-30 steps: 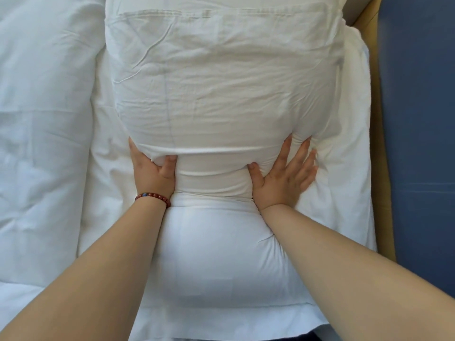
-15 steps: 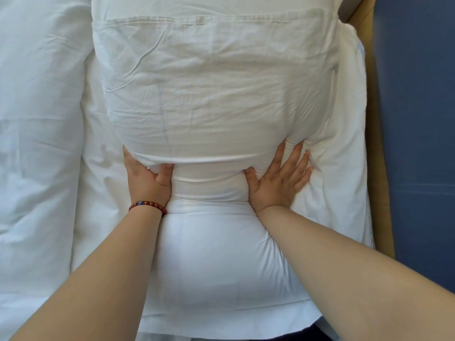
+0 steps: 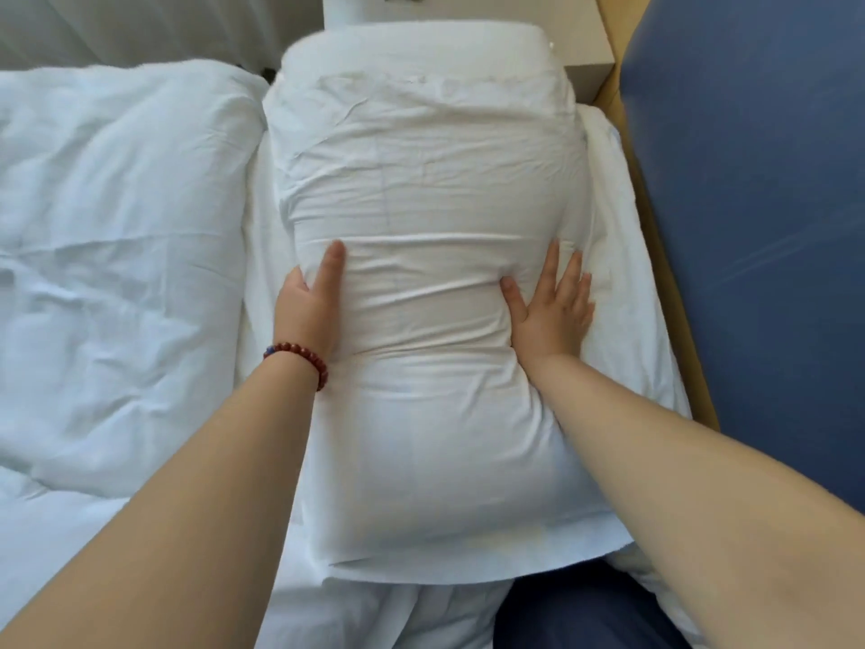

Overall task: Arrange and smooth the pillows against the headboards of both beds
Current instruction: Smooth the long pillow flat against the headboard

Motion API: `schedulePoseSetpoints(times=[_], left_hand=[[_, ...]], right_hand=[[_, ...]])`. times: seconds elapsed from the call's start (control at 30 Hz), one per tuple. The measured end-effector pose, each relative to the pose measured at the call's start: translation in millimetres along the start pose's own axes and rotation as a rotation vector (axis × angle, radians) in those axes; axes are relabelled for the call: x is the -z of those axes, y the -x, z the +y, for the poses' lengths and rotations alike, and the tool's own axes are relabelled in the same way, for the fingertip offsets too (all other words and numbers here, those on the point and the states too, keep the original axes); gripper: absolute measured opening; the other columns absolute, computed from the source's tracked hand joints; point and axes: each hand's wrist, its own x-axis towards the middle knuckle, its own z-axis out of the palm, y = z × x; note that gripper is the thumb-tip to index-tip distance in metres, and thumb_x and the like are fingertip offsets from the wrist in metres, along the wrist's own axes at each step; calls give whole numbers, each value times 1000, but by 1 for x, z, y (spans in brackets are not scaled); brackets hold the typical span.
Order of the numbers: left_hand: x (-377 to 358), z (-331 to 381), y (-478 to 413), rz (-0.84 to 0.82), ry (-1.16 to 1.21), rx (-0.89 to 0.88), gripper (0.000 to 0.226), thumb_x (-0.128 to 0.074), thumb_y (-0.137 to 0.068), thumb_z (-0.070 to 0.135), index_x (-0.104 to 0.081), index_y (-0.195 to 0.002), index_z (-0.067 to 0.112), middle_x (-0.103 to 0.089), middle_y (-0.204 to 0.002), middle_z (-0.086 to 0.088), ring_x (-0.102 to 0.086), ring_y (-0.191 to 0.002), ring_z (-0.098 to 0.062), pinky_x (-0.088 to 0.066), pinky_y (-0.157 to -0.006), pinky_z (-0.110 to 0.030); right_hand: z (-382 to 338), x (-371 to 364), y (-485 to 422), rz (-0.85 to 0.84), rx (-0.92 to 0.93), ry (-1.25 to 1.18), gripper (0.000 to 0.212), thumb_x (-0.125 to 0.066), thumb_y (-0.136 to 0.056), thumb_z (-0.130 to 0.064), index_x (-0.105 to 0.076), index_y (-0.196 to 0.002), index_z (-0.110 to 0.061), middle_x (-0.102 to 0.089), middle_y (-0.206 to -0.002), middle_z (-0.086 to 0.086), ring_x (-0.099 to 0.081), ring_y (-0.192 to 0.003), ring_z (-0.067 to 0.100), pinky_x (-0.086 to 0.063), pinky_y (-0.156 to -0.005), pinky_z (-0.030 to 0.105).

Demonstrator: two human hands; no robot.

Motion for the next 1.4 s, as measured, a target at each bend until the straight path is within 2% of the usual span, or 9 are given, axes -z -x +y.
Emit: schedulePoseSetpoints(times=[0.17, 0.3, 0.47, 0.6, 0.7, 0.83, 1.07, 1.3, 1.4], left_hand=[[14, 58, 68, -148, 71, -165, 39, -66, -85, 52, -62, -117, 30, -68, -107, 20, -63, -91, 9, -47, -72, -9], [2, 98, 125, -270, 163, -211, 11, -61, -94, 35, -55, -90, 43, -60, -78, 46, -54, -79, 29, -39, -70, 3], [-52, 128, 174, -557, 396, -173, 62, -52, -87, 55, -55, -137, 19, -56, -140, 9, -48, -131, -4, -32, -116, -38], [-104, 158, 198, -842, 539, -101, 52, -46, -91, 1, -48, -142, 15, -61, -135, -2, -57, -124, -13, -39, -109, -31], [-131, 158, 172, -638, 693, 149, 48, -44, -90, -7, -48, -136, 7, -64, -126, -12, -64, -111, -23, -47, -100, -35], [-158, 133, 134, -506, 585, 209, 38, -52, -98, 21, -47, -136, 20, -56, -132, -1, -57, -117, -15, -43, -107, -37], [-215, 64, 79, -532, 310, 427, 115, -60, -48, 93, -41, -145, 34, -47, -144, 14, -44, -133, -17, -31, -114, -44], [-240, 27, 59, -631, 404, 522, 103, -57, -47, 95, -60, -127, 31, -68, -123, 9, -61, -117, -15, -39, -110, -36], [-249, 24, 51, -515, 366, 592, 124, -46, -28, 105, -60, -128, 33, -64, -128, 6, -57, -121, -21, -36, -111, -39]], right_hand=[[-32, 86, 83, -83, 81, -442, 65, -46, -100, -42, -15, -155, -28, -9, -164, 6, -7, -150, 16, -4, -114, 18], [-82, 162, 124, -141, 207, -448, 85, -46, -78, -75, -22, -152, -40, -10, -164, -4, -6, -150, 11, -7, -122, 39], [-109, 264, 81, -179, 187, -202, 109, -59, -71, -77, -8, -156, -32, -13, -162, -1, -16, -148, 21, -19, -119, 42], [-74, 307, 46, -3, 36, 56, 110, -57, -70, -80, -1, -153, -34, -26, -155, 9, -37, -135, 36, -40, -103, 55], [-40, 318, 25, 107, -1, 102, 99, -55, -78, -75, -9, -153, -30, -38, -146, 11, -48, -123, 37, -46, -92, 50], [-30, 308, 9, 131, 21, 133, 103, -59, -77, -73, -11, -153, -24, -41, -143, 13, -49, -121, 36, -45, -86, 44], [-7, 289, -11, 188, 115, 74, 99, -63, -77, -69, -15, -152, -27, -51, -137, 9, -54, -119, 33, -47, -94, 44], [2, 273, -23, 213, 117, 26, 98, -61, -77, -71, -18, -151, -23, -54, -134, 8, -57, -114, 32, -50, -90, 44], [-4, 273, -21, 202, 86, -48, 103, -64, -72, -74, -21, -150, -22, -55, -133, 5, -57, -114, 29, -50, -90, 42]])
